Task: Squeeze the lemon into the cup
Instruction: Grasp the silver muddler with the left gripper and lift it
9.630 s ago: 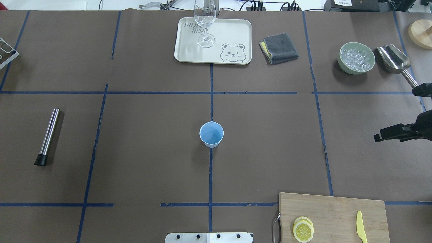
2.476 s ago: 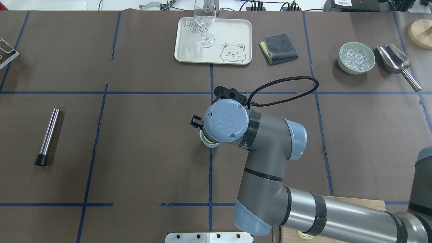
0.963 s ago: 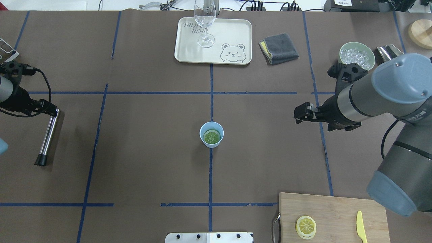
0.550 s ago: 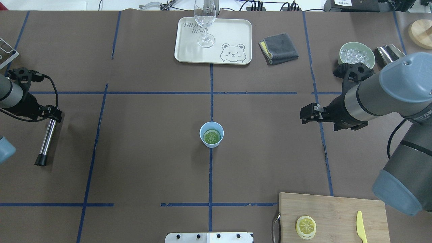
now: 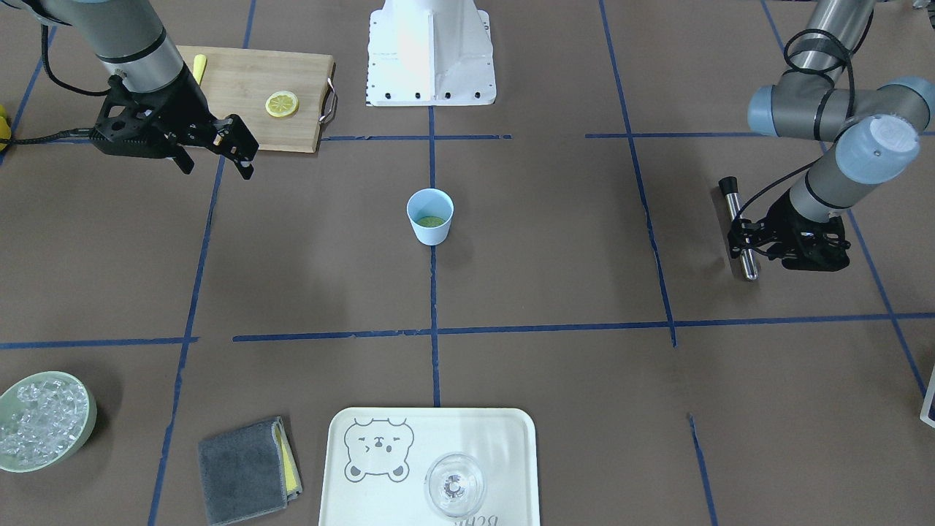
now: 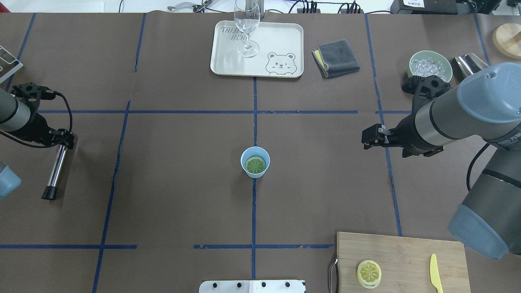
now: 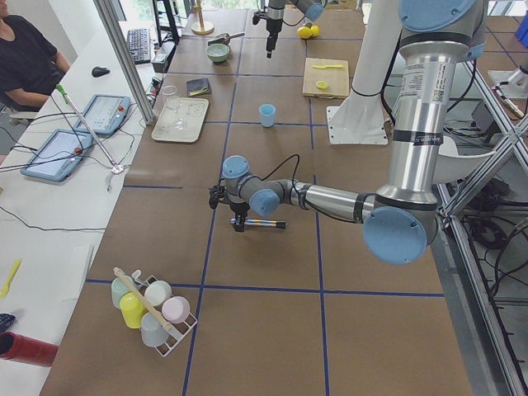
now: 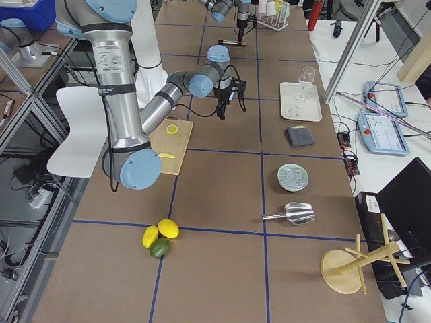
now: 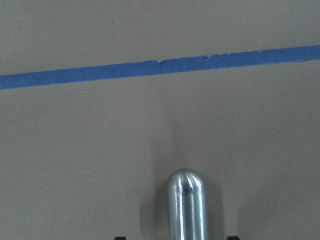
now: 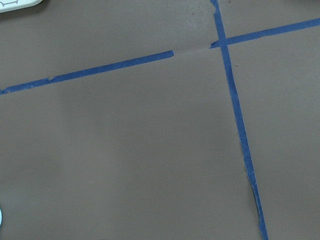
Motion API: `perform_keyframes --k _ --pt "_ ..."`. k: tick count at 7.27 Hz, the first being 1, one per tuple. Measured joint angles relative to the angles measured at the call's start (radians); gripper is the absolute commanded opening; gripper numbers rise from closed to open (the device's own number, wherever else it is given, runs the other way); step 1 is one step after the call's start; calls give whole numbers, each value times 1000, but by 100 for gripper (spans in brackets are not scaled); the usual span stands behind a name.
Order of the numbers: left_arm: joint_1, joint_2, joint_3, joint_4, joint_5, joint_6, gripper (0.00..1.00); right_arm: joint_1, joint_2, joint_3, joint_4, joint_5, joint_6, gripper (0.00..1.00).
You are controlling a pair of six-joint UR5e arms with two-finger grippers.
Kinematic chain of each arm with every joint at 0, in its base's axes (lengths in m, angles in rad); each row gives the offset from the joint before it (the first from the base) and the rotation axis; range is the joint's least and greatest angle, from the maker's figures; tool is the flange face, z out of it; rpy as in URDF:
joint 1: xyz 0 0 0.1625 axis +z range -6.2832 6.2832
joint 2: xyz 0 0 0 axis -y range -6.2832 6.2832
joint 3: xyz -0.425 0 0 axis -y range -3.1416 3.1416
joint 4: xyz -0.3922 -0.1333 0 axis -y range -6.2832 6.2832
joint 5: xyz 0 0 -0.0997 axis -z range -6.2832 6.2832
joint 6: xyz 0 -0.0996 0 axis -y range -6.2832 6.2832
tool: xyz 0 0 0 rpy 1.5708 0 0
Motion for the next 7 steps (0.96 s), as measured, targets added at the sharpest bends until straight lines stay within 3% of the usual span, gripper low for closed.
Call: perform_keyframes --k 1,2,3,5,7 --pt "4 -2 1 0 0 0 59 0 0 0 0 1 0 100" --pt "8 -4 1 0 -1 -1 13 0 0 0 0 2 0 100" --pt "9 -7 2 0 -1 0 0 0 0 0 0 3 0 100" --pt "11 -14 0 2 -1 0 0 0 -1 0 0 3 0 100" --pt "10 -15 -65 10 0 -11 0 0 -1 2 0 4 0 100"
